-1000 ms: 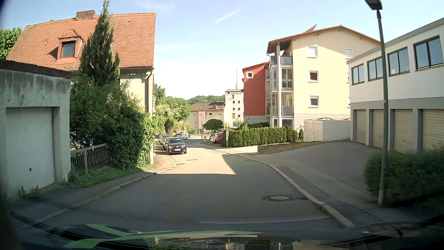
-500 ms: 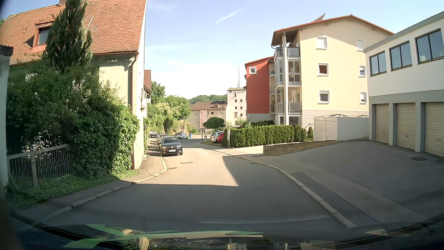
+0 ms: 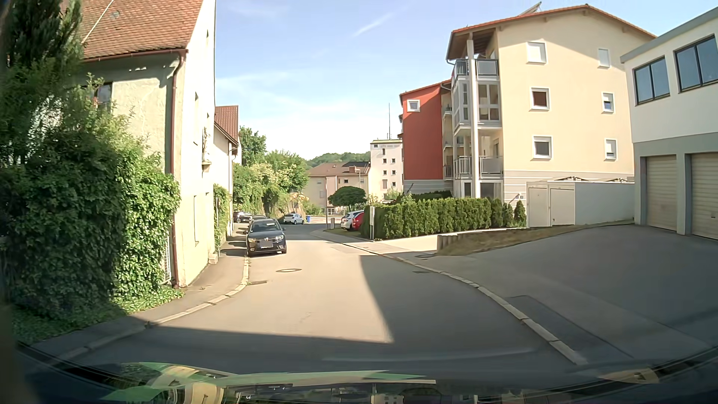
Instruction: Follow the waypoints while adhering to traffic rules and regulations
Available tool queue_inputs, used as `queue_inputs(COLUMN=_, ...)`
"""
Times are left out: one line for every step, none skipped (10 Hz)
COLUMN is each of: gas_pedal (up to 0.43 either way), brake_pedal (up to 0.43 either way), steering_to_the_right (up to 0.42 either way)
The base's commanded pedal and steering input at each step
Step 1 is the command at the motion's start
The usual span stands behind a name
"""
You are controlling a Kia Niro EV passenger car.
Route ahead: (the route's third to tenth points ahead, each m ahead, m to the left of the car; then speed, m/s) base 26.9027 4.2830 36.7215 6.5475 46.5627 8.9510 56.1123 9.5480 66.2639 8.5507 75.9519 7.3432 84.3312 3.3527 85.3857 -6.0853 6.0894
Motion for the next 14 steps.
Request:
queue_inputs(gas_pedal=0.000, brake_pedal=0.183, steering_to_the_right=-0.015)
queue_inputs(gas_pedal=0.000, brake_pedal=0.189, steering_to_the_right=-0.015)
queue_inputs(gas_pedal=0.000, brake_pedal=0.189, steering_to_the_right=-0.015)
queue_inputs(gas_pedal=0.000, brake_pedal=0.189, steering_to_the_right=-0.015)
queue_inputs(gas_pedal=0.000, brake_pedal=0.189, steering_to_the_right=-0.018)
queue_inputs(gas_pedal=0.000, brake_pedal=0.189, steering_to_the_right=-0.024)
queue_inputs(gas_pedal=0.000, brake_pedal=0.195, steering_to_the_right=-0.029)
queue_inputs(gas_pedal=0.000, brake_pedal=0.195, steering_to_the_right=-0.031)
queue_inputs(gas_pedal=0.000, brake_pedal=0.195, steering_to_the_right=-0.033)
queue_inputs(gas_pedal=0.000, brake_pedal=0.195, steering_to_the_right=-0.035)
queue_inputs(gas_pedal=0.000, brake_pedal=0.195, steering_to_the_right=-0.037)
queue_inputs(gas_pedal=0.000, brake_pedal=0.195, steering_to_the_right=-0.040)
queue_inputs(gas_pedal=0.000, brake_pedal=0.195, steering_to_the_right=-0.043)
queue_inputs(gas_pedal=0.000, brake_pedal=0.201, steering_to_the_right=-0.049)
